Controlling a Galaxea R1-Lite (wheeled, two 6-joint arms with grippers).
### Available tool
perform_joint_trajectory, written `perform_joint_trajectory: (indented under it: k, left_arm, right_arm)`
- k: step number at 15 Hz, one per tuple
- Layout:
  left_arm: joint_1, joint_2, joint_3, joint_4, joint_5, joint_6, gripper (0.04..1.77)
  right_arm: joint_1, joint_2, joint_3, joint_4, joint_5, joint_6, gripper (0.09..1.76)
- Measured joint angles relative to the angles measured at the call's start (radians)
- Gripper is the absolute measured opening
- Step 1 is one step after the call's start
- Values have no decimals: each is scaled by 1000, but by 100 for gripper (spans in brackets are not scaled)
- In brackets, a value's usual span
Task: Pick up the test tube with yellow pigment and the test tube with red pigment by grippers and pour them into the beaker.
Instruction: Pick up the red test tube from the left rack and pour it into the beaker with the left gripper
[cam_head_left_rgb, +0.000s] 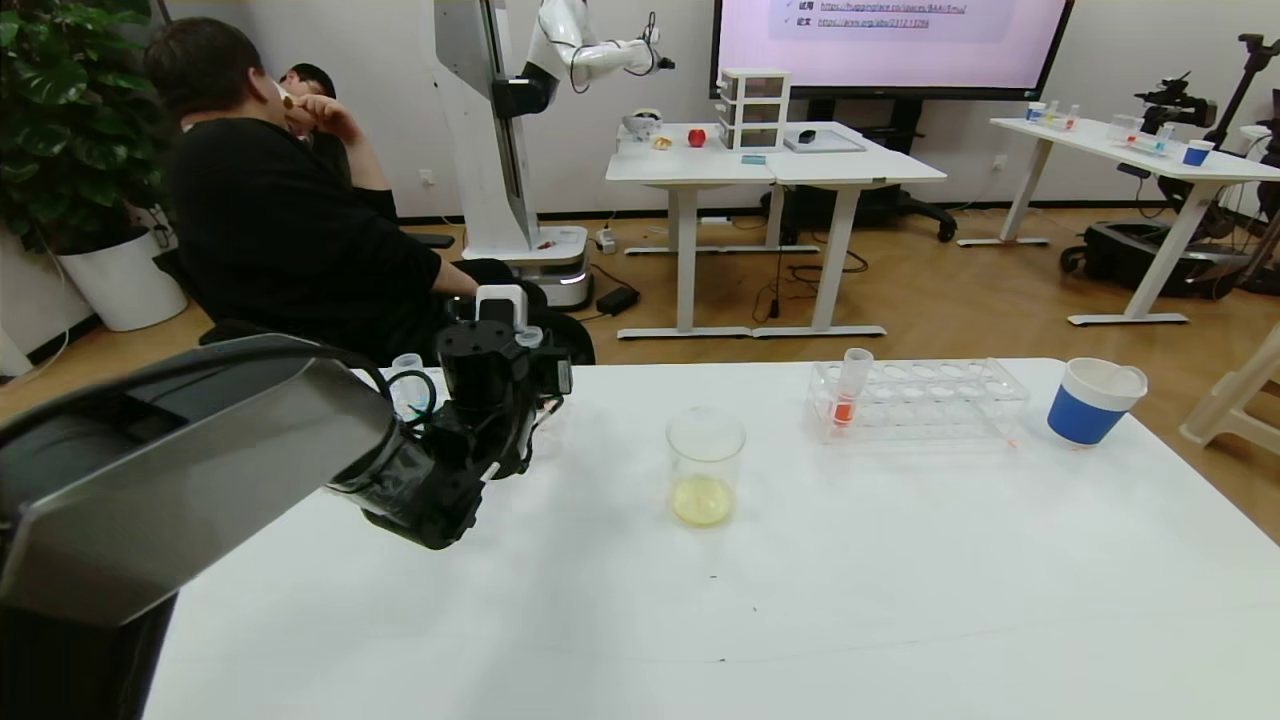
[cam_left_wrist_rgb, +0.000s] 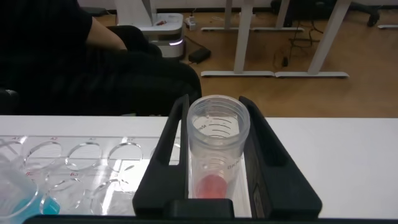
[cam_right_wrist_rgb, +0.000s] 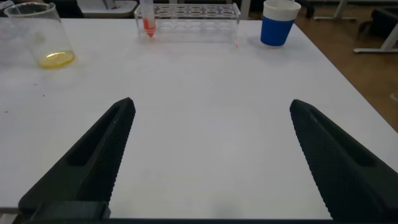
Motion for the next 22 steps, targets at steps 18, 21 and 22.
perform_joint_trajectory:
  k: [18, 21, 22]
  left_arm:
    - [-49, -154, -15, -1, -631, 102, 52]
    - [-61, -143, 18, -41, -809, 221, 52]
    - [-67, -140, 27, -47, -837, 254, 52]
  right_arm:
    - [0, 0, 0, 0, 0, 0, 174]
    - [0, 0, 0, 0, 0, 0, 174]
    - [0, 0, 0, 0, 0, 0, 174]
